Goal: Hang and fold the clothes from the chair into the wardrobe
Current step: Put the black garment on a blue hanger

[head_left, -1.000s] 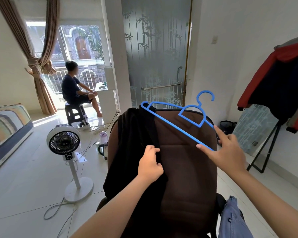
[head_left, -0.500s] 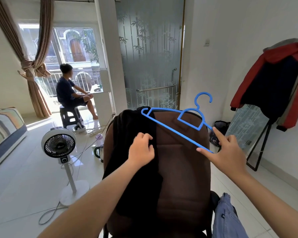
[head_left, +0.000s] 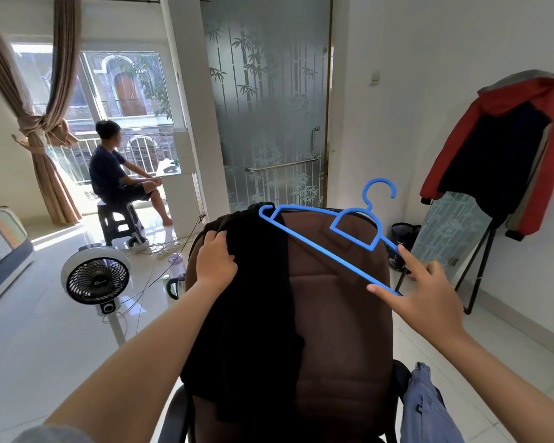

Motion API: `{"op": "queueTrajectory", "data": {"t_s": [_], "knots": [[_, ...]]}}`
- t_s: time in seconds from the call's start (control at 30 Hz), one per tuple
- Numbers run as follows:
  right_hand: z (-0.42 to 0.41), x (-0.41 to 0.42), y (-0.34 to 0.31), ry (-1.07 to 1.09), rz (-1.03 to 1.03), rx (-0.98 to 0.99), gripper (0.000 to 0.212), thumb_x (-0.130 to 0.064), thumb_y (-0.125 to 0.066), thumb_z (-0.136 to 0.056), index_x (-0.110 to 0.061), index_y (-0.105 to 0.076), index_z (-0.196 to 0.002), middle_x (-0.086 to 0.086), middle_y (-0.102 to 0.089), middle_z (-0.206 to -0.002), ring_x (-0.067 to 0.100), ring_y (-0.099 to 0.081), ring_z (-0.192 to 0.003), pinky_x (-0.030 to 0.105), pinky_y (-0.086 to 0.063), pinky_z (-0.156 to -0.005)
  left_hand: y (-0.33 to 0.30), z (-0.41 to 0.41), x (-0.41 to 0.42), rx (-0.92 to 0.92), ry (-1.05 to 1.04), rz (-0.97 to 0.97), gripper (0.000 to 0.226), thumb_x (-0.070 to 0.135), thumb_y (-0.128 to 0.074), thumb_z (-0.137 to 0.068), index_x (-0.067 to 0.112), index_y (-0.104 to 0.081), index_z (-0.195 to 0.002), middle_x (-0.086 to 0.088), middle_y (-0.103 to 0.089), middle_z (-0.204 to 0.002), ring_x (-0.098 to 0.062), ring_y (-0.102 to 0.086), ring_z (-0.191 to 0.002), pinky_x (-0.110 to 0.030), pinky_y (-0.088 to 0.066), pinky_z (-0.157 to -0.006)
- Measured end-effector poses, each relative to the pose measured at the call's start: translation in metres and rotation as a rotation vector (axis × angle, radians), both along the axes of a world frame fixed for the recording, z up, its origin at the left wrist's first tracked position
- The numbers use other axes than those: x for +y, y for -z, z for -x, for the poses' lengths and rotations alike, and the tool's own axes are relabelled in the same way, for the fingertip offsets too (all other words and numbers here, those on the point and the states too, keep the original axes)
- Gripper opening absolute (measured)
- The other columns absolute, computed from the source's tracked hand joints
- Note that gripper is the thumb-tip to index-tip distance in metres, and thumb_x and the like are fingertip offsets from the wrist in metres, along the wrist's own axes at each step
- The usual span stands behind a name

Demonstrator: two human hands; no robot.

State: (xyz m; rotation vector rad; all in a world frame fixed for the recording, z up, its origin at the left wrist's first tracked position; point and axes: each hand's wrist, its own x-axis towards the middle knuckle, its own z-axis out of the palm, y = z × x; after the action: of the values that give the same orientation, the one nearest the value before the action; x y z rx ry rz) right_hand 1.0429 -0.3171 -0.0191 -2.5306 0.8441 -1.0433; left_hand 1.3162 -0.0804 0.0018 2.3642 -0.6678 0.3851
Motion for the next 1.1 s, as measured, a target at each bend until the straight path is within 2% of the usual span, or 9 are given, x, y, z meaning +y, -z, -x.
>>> {"op": "queueTrajectory", "data": {"t_s": [0.23,0.37,0.43,0.57,0.63,0.77,0.87,1.0,1.1], "knots": [[-0.01,0.01,0.018,0.038,-0.06,-0.048,0.096,-0.064,-0.079,-0.053,-0.031,-0.048,-0.138,0.002,-0.046,-0.088,0.017,-0.05,-0.064,0.023,-0.037,-0.049,0.043,0.035,0.019,0.093,0.083,-0.006,0.051,0.006,-0.066,-0.077,0.004,-0.05,-0.126,-0.009,-0.049,-0.118,-0.024,-0.054,-0.105,-0.024,-0.04,-0.089],[-0.012,0.018,0.026,0.046,-0.066,-0.049,0.096,-0.064,-0.08,-0.052,-0.031,-0.049,-0.138,0.004,-0.047,-0.088,0.019,-0.051,-0.064,0.025,-0.041,-0.049,0.054,0.033,0.028,0.087,0.127,-0.163,0.043,0.028,-0.069,-0.077,0.009,-0.058,-0.114,-0.005,-0.052,-0.11,-0.022,-0.056,-0.098,-0.033,-0.05,-0.083],[-0.013,0.02,0.027,0.049,-0.078,-0.059,0.096,-0.063,-0.08,-0.052,-0.031,-0.049,-0.137,0.003,-0.047,-0.088,0.019,-0.051,-0.063,0.025,-0.04,-0.049,0.047,0.026,0.028,0.012,0.107,-0.117,0.036,0.035,-0.069,-0.078,0.011,-0.062,-0.103,-0.003,-0.05,-0.104,-0.022,-0.054,-0.095,-0.034,-0.051,-0.077],[-0.013,0.021,0.028,0.057,-0.089,-0.065,0.096,-0.065,-0.078,-0.052,-0.033,-0.048,-0.138,0.002,-0.046,-0.088,0.018,-0.051,-0.063,0.025,-0.042,-0.049,0.017,0.006,0.01,-0.062,0.205,-0.065,0.043,0.029,-0.066,-0.082,0.009,-0.057,-0.119,-0.006,-0.049,-0.119,-0.024,-0.053,-0.107,-0.035,-0.048,-0.092],[-0.013,0.022,0.029,0.059,-0.098,-0.061,0.097,-0.069,-0.074,-0.052,-0.035,-0.047,-0.138,0.001,-0.046,-0.088,0.017,-0.051,-0.064,0.027,-0.046,-0.05,0.005,0.0,0.0,-0.072,0.252,-0.057,0.043,0.025,-0.065,-0.084,0.009,-0.055,-0.123,-0.007,-0.049,-0.121,-0.023,-0.056,-0.104,-0.032,-0.047,-0.093],[-0.011,0.021,0.033,0.059,-0.112,-0.067,0.096,-0.069,-0.074,-0.052,-0.037,-0.047,-0.138,-0.001,-0.047,-0.087,0.015,-0.053,-0.064,0.023,-0.041,-0.048,-0.004,-0.009,-0.012,-0.079,0.214,0.154,0.028,0.021,-0.072,-0.078,0.013,-0.059,-0.101,-0.002,-0.054,-0.101,-0.016,-0.058,-0.084,-0.033,-0.053,-0.083],[-0.007,0.018,0.038,0.067,-0.101,-0.076,0.094,-0.069,-0.073,-0.051,-0.036,-0.049,-0.136,-0.001,-0.048,-0.086,0.018,-0.054,-0.064,0.023,-0.042,-0.049,-0.006,-0.013,-0.018,-0.091,0.212,0.255,0.03,0.019,-0.076,-0.073,0.014,-0.054,-0.093,0.0,-0.057,-0.094,-0.013,-0.057,-0.081,-0.03,-0.053,-0.077],[-0.002,0.016,0.04,0.067,-0.071,-0.101,0.094,-0.067,-0.073,-0.05,-0.031,-0.052,-0.135,0.0,-0.048,-0.083,0.018,-0.052,-0.06,0.02,-0.038,-0.047,-0.01,-0.017,-0.023,-0.187,0.297,0.16,0.031,0.018,-0.072,-0.078,0.016,-0.062,-0.107,-0.001,-0.054,-0.1,-0.015,-0.056,-0.082,-0.029,-0.052,-0.079],[0.001,0.017,0.039,0.058,-0.055,-0.104,0.094,-0.065,-0.074,-0.05,-0.029,-0.054,-0.134,0.0,-0.048,-0.083,0.017,-0.05,-0.058,0.02,-0.038,-0.045,-0.015,-0.023,-0.027,-0.239,0.328,0.093,0.019,0.019,-0.071,-0.08,0.014,-0.07,-0.098,-0.002,-0.05,-0.097,-0.016,-0.052,-0.084,-0.026,-0.046,-0.078]]}}
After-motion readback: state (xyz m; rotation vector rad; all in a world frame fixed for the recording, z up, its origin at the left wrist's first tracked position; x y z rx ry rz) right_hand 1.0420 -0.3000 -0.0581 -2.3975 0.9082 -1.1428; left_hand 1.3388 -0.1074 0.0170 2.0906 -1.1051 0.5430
